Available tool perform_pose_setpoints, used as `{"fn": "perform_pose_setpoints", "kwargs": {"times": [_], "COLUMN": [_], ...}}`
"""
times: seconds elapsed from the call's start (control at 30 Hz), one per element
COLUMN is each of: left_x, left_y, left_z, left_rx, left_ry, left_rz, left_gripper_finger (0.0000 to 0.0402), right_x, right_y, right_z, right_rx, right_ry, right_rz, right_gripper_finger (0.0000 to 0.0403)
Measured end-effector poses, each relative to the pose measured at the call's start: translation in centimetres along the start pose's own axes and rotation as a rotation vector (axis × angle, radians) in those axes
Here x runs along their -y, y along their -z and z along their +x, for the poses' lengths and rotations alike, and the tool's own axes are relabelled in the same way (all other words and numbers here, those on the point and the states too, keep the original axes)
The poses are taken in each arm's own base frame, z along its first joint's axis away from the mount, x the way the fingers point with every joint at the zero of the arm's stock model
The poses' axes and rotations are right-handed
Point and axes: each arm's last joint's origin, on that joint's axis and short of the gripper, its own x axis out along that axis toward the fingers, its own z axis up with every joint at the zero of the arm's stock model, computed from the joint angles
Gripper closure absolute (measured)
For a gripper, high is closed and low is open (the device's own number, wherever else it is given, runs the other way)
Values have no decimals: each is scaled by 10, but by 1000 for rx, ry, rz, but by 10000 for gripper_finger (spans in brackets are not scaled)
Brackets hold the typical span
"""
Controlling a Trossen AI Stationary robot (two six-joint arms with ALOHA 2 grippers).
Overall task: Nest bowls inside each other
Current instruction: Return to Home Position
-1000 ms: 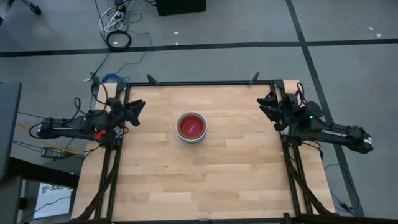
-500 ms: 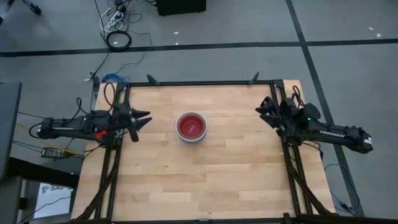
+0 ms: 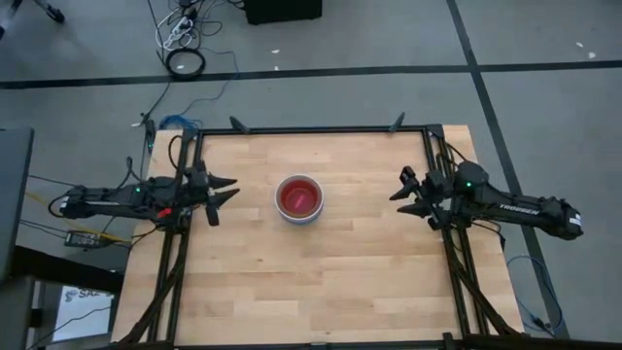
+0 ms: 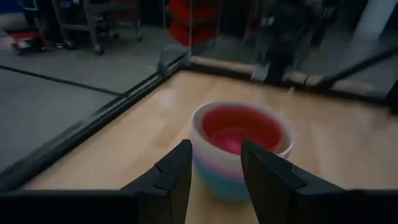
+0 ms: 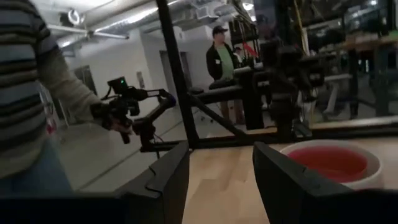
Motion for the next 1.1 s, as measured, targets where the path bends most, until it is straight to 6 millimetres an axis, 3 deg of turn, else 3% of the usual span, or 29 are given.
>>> {"fn": "perform_pose_setpoints", "kwargs": {"times": [0.27,0.37,0.63,0.87,1.1], "left_x": [0,-1,1,5,5], "left_y": [32,38,68,75,70], "left_z": [7,7,18,23,25], "left_rx": [251,233,151,66,109], "left_ry": [89,86,135,183,154], "left_rz": [-145,-138,-135,-73,-114], "left_gripper_finger": [255,255,255,255,255], "right_x": [-5,-8,-8,-2,0], "right_y": [-5,-3,27,44,42], "right_z": [-5,-9,-20,-22,-22], "right_rx": [49,37,59,-79,-49], "right_ry": [-1,3,-7,68,138], "right_rz": [-74,-120,-96,-15,-40], "right_gripper_finger": [235,235,235,235,235]}}
